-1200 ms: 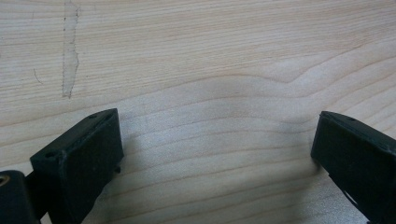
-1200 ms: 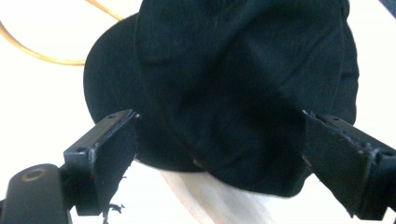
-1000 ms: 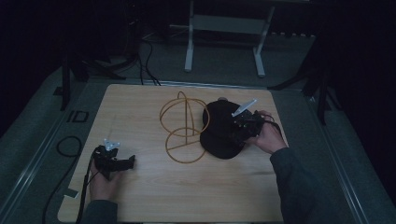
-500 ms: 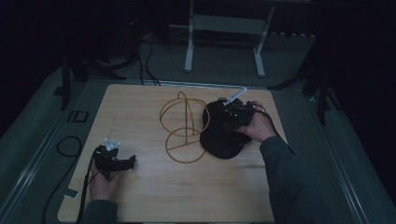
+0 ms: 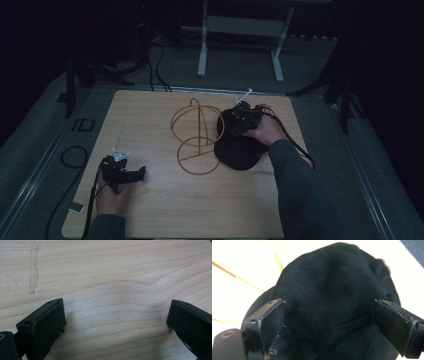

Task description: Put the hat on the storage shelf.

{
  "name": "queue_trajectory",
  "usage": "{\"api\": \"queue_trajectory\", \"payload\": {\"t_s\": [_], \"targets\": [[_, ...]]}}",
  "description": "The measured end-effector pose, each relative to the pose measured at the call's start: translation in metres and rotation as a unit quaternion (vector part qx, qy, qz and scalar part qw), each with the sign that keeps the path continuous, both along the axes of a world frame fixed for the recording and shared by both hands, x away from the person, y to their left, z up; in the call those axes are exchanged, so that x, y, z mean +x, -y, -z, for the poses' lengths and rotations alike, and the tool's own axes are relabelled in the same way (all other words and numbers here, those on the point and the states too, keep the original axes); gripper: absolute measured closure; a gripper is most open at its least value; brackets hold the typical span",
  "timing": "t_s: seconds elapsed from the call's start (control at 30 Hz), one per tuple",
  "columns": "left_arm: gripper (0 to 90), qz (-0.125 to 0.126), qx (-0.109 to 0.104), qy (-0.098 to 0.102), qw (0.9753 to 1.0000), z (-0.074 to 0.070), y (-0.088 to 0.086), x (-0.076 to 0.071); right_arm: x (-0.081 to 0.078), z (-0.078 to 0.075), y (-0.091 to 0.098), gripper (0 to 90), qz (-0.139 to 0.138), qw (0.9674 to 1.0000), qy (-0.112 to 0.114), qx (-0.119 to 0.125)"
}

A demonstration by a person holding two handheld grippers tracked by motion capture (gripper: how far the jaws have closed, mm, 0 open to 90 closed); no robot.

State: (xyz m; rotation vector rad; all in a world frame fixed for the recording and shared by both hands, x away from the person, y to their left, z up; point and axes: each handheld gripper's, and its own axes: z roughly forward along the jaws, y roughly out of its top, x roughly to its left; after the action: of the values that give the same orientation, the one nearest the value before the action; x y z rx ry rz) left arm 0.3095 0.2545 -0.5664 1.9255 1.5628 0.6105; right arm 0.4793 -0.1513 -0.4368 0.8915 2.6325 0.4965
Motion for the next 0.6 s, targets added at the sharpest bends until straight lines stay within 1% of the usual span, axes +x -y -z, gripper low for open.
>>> {"api": "queue_trajectory", "payload": {"t_s": [0.1, 0.27, 0.3, 0.37, 0.4, 0.43, 0.47, 0.5, 0.53, 0.6], "targets": [[1.8, 0.0, 0.0, 0.0, 1.0, 0.0, 0.0, 0.0, 0.003, 0.006, -0.001, 9.2, 0.003, 0.9997, -0.024, -0.001], [1.9, 0.002, 0.0, 0.0, 1.0, 0.0, 0.001, 0.0, 0.006, 0.015, 0.003, 9.4, 0.011, 0.9991, -0.041, -0.001], [1.9, 0.002, 0.0, 0.0, 1.0, 0.0, 0.001, 0.0, 0.007, 0.017, 0.004, 10.5, 0.008, 0.9987, -0.051, -0.001], [1.9, 0.002, 0.0, 0.0, 1.0, 0.0, 0.001, 0.0, 0.007, 0.02, 0.006, 15.4, 0.006, 0.9984, -0.056, -0.008], [1.8, 0.002, 0.0, 0.0, 1.0, 0.0, 0.001, 0.0, 0.007, 0.02, 0.008, 18.1, 0.006, 0.9982, -0.059, -0.008], [1.8, 0.001, -0.001, 0.0, 1.0, 0.0, 0.001, 0.0, 0.006, 0.021, 0.008, 23.0, 0.009, 0.9983, -0.056, -0.012], [1.9, 0.001, -0.001, 0.0, 1.0, 0.0, 0.001, 0.0, 0.007, 0.021, 0.01, 26.1, 0.008, 0.9984, -0.055, -0.011], [1.9, 0.001, 0.0, 0.0, 1.0, 0.0, 0.001, 0.0, 0.007, 0.02, 0.01, 33.0, 0.011, 0.9983, -0.056, -0.01], [1.8, 0.002, 0.0, 0.0, 1.0, 0.0, 0.001, 0.0, 0.007, 0.019, 0.011, 43.3, 0.009, 0.9982, -0.059, -0.008], [1.9, 0.001, 0.0, 0.001, 1.0, 0.0, 0.001, 0.0, 0.008, 0.017, 0.014, 56.9, 0.006, 0.998, -0.063, 0.001]]}}
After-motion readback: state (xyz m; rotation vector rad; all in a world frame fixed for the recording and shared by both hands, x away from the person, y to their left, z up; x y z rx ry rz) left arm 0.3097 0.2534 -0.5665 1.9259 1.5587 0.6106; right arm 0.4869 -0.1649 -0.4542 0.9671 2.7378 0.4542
